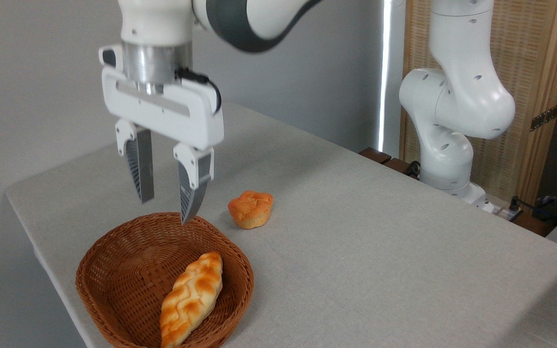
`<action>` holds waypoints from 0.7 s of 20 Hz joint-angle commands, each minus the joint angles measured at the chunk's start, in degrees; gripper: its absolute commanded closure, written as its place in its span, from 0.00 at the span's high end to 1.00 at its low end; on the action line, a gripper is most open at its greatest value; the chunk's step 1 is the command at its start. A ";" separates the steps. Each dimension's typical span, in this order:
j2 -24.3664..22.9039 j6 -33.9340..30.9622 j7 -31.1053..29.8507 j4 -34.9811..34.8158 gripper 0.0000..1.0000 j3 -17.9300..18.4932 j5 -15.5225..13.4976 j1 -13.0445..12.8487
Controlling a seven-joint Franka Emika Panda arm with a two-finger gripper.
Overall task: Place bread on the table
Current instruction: 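Lower the open gripper into the wicker basket around the braided loaf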
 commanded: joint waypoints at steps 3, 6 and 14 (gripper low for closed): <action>4.34 9.55 -8.25 -3.51 1.00 0.57 -0.19 0.41; 4.88 9.56 -8.25 -3.78 1.00 0.66 2.26 1.37; 6.28 9.30 -8.43 -6.33 1.00 0.49 7.46 1.46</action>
